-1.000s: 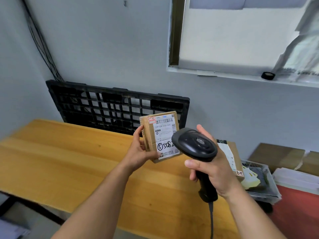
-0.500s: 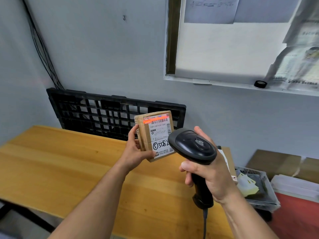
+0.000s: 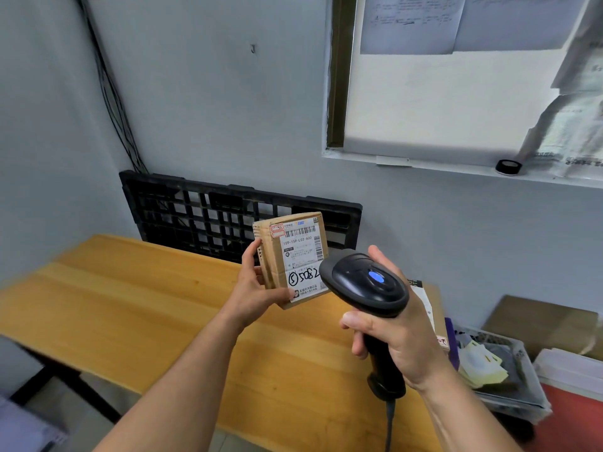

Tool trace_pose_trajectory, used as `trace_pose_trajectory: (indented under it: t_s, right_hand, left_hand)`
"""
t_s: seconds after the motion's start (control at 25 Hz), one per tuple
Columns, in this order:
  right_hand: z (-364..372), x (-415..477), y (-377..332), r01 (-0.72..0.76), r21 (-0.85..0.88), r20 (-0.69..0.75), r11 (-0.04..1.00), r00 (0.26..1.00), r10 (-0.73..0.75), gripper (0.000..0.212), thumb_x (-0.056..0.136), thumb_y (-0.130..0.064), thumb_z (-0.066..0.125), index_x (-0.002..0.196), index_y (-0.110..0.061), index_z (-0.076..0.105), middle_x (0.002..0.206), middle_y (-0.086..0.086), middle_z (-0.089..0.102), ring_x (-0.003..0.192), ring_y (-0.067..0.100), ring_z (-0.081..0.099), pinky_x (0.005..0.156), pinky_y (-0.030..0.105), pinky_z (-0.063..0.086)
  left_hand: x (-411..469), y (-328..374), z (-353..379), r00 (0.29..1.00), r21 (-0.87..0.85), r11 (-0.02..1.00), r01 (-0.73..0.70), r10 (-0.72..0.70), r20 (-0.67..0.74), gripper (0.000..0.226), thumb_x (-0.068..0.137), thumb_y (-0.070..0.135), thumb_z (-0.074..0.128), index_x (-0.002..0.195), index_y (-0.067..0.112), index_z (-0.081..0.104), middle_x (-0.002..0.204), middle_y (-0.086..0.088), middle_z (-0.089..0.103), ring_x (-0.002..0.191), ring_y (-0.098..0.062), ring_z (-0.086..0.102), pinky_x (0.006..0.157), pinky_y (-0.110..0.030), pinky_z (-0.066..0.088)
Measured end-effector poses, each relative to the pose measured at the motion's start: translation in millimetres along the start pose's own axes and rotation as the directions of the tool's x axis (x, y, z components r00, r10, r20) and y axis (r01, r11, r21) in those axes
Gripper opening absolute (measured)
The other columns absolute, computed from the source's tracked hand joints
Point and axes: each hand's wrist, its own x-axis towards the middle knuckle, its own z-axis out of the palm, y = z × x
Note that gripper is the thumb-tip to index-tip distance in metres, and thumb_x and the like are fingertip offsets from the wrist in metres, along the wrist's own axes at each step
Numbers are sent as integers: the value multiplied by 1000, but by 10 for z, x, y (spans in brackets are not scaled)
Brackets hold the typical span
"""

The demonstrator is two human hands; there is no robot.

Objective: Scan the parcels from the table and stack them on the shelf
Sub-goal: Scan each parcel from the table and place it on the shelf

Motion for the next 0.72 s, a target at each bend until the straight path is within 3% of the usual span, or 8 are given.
trace_pose_trajectory:
  t_s: [0.12, 0.24, 0.4, 0.48, 0.6, 0.72]
  right_hand:
    - [9, -40, -7, 33, -56, 49, 998, 998, -30, 108, 61, -32, 83, 150, -38, 22, 88, 17, 72, 50, 31, 63, 50, 38, 54]
    - [109, -70, -13, 43, -43, 144, 998, 989, -36, 104, 59, -33, 82, 145, -45, 25, 97, 13, 72, 50, 31, 63, 49, 38, 55]
    - [372, -128, 16, 46, -25, 250, 999, 968, -38, 102, 58, -31, 86, 139, -51, 27, 98, 9, 72, 52, 33, 63, 48, 37, 55]
    - [576, -190, 16, 60, -40, 301, 997, 952, -45, 106, 63, -22, 91, 141, -48, 25, 96, 10, 72, 52, 33, 63, 47, 36, 55]
    - [946, -297, -5, 84, -38, 361, 996, 930, -65, 101, 62, -18, 84, 139, -49, 27, 96, 10, 72, 51, 33, 62, 46, 34, 54]
    - [1368, -449, -68, 94, -12, 393, 995, 916, -82, 101, 60, -16, 83, 137, -51, 29, 93, 12, 71, 49, 32, 61, 45, 33, 52]
  left_hand:
    - [-246, -7, -64, 998, -11, 1000, 12, -12, -61, 114, 68, 2, 83, 148, 41, 12, 117, -7, 55, 105, -14, 57, 70, -18, 48]
    - [-585, -74, -205, 987, -25, 999, 23, -27, -159, 113, 67, 8, 86, 145, 48, 15, 118, -8, 58, 109, -18, 58, 83, -32, 53]
    - [-1096, -147, -469, 953, -12, 999, 38, -40, -299, 105, 53, 35, 87, 134, 59, 24, 119, -4, 61, 109, -18, 60, 91, -47, 53]
    - [-1351, -167, -624, 930, -17, 999, 43, -46, -364, 100, 51, 40, 86, 131, 57, 28, 117, 0, 62, 108, -15, 61, 92, -46, 53]
    - [-1711, -213, -916, 893, -16, 999, 39, -42, -448, 94, 57, 36, 83, 132, 52, 29, 114, 7, 63, 104, -8, 62, 91, -36, 52]
    - [-2098, -276, -1251, 849, -36, 999, 8, -26, -527, 93, 61, 31, 84, 135, 48, 30, 115, 8, 63, 102, -6, 63, 81, -26, 53]
